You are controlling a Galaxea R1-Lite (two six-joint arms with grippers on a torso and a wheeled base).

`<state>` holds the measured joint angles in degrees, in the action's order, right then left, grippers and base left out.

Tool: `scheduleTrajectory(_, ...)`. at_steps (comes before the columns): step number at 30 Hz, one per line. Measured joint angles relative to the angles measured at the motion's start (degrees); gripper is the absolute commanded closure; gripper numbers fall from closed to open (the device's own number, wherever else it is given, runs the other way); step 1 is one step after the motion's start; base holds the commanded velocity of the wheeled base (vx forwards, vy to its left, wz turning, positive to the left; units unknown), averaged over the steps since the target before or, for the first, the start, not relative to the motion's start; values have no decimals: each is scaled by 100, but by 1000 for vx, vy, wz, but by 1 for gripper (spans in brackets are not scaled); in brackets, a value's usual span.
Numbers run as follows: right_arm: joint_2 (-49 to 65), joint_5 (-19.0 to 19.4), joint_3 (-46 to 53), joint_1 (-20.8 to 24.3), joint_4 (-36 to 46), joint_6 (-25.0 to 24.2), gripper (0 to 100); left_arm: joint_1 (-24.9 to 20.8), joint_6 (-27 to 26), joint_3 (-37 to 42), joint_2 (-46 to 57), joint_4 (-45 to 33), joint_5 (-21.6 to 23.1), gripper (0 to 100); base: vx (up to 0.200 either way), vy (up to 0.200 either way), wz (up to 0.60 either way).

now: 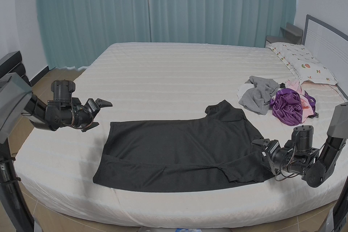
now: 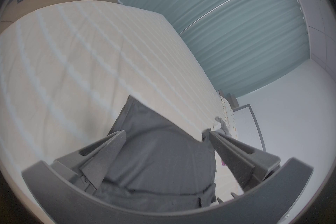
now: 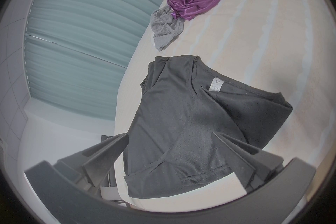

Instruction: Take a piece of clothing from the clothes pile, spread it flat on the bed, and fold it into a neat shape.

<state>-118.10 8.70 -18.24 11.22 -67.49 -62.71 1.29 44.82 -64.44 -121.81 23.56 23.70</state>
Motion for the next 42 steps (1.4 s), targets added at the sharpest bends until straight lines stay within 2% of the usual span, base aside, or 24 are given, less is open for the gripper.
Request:
scheduleTrajectory(9,-33,265,-15,-227,-11,-117,0,-349,-5,-1718,-1496,-9,-605,0,0,0,0)
scheduleTrajectory(15,-199,306,-11,-397,-299,-128,0,-393,0,-2363,-2147,-4,-980,0,0,0,0)
scheduleTrajectory(42,-422,306,33,-341,-343,-128,0,-255,-2,-2914,-2726,18,-1117,0,0,0,0)
